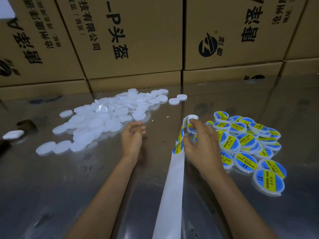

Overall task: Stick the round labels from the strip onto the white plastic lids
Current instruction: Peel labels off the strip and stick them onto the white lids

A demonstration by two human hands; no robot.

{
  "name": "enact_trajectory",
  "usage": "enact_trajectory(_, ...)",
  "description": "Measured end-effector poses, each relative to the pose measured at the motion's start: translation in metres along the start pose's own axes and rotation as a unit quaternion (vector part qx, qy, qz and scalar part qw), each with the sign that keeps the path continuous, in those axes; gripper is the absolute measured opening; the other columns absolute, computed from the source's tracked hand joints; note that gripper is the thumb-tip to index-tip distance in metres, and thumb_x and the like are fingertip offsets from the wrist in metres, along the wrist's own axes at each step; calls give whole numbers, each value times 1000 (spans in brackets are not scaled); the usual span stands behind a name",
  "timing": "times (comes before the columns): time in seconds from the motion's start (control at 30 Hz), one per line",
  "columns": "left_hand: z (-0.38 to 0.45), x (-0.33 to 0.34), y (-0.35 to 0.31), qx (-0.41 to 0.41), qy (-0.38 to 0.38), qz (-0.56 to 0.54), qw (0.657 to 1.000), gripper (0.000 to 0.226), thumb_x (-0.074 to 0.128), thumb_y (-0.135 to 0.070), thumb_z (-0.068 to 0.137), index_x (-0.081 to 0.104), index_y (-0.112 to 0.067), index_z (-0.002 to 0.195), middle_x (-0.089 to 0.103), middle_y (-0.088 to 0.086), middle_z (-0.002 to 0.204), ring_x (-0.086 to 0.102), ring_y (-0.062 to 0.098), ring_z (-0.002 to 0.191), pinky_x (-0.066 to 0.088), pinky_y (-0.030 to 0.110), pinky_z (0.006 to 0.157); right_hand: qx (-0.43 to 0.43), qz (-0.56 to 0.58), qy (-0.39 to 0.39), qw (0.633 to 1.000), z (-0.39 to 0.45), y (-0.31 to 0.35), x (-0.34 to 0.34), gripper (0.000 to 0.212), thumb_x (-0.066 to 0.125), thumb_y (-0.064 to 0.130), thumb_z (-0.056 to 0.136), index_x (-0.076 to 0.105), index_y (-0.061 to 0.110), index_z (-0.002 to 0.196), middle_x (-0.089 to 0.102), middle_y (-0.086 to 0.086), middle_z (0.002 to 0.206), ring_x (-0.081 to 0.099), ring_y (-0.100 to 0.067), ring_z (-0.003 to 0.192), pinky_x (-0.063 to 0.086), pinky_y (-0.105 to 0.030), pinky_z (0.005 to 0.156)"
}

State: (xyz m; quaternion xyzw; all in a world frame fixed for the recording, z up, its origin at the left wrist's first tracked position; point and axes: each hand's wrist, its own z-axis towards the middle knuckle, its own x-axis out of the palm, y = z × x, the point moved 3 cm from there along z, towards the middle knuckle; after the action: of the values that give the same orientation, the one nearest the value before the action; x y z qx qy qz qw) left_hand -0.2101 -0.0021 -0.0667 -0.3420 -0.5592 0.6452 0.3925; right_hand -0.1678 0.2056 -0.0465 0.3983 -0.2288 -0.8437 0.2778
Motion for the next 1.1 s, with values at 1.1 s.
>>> enact_trajectory(1.1,90,5,26,-17,-97,97,990,72,88,-35,74,46,-19,130,62,1,111,56,20,99,39,24,84,63,19,39,997,5,-18,12,30,62,20,86,64,22,115,67,7,113,51,-22,111,30,-34,92)
